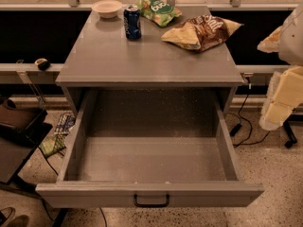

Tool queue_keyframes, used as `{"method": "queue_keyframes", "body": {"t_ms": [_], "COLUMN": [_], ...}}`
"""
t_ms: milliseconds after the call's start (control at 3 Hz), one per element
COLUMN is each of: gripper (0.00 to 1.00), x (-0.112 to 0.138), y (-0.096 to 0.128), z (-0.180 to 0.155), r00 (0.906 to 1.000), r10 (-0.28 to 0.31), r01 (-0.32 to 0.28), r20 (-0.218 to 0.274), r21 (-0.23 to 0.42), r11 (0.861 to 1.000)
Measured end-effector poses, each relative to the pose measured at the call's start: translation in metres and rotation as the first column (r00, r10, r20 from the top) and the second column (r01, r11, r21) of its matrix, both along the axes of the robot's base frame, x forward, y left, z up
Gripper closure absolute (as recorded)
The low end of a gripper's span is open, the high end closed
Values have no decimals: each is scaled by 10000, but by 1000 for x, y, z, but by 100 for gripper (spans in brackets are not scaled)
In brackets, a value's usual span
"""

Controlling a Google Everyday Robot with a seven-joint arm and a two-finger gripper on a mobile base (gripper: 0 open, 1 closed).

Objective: Close top drawer

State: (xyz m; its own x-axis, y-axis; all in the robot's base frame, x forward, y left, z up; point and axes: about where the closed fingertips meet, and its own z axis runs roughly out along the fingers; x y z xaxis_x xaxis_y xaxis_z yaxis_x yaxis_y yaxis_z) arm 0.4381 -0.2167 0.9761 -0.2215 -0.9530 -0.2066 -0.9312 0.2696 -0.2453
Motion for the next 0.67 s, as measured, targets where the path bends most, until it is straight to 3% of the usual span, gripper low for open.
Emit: {"method": "queue_keyframes", "body": {"t_ms": [667], "gripper": [0], "x": [1], "y": [0], "z": [9], "r00": [9999], "r10": [12], "r01": [-9], "r20": [168], "r21": [-139], "r11": [9999]}}
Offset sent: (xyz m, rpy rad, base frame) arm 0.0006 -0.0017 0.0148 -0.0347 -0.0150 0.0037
